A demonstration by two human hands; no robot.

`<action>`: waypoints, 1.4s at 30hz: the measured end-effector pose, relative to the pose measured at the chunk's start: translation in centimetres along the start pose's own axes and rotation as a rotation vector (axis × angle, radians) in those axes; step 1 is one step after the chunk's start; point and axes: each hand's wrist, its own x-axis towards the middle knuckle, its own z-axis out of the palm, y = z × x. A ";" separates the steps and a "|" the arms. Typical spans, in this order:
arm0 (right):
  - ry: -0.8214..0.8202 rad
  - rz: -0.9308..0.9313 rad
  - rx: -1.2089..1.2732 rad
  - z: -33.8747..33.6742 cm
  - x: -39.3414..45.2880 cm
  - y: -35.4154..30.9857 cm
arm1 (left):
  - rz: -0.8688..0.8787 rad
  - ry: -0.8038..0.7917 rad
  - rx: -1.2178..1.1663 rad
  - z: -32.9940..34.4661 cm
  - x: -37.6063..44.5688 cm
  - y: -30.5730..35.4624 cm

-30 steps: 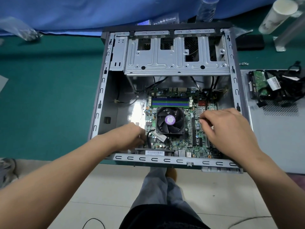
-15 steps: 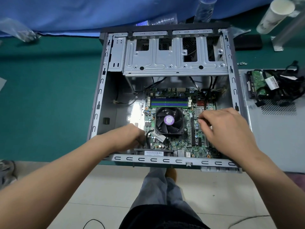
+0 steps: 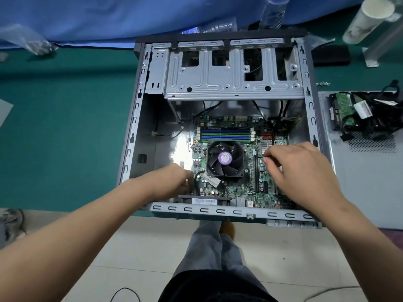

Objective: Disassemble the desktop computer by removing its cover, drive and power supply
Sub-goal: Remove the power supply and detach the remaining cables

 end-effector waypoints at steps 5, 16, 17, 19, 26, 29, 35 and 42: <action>0.011 0.006 -0.004 0.0 0.0 0.0 | 0.048 0.008 0.056 -0.2 -0.3 0.1; -0.009 0.002 -0.003 -0.1 0.0 0.0 | -0.011 -0.012 0.013 -0.1 -0.3 0.2; -0.011 0.004 -0.001 -0.1 0.0 0.0 | 0.015 -0.020 -0.015 -0.1 -0.4 0.2; -0.018 0.007 -0.001 -0.1 0.0 0.1 | 0.040 -0.009 -0.018 -0.3 -0.4 0.3; -0.033 0.001 -0.006 -0.1 0.1 0.1 | -0.092 0.045 0.128 -0.3 0.2 0.7; -0.036 0.001 -0.004 -0.1 0.1 0.1 | -0.061 0.036 0.055 -0.1 0.2 0.1; -0.042 -0.002 -0.006 -0.1 0.1 0.1 | 0.050 0.053 -0.061 0.1 0.1 -0.3; -0.041 -0.004 -0.006 -0.1 0.1 0.2 | -0.074 0.069 0.090 -0.2 0.3 0.4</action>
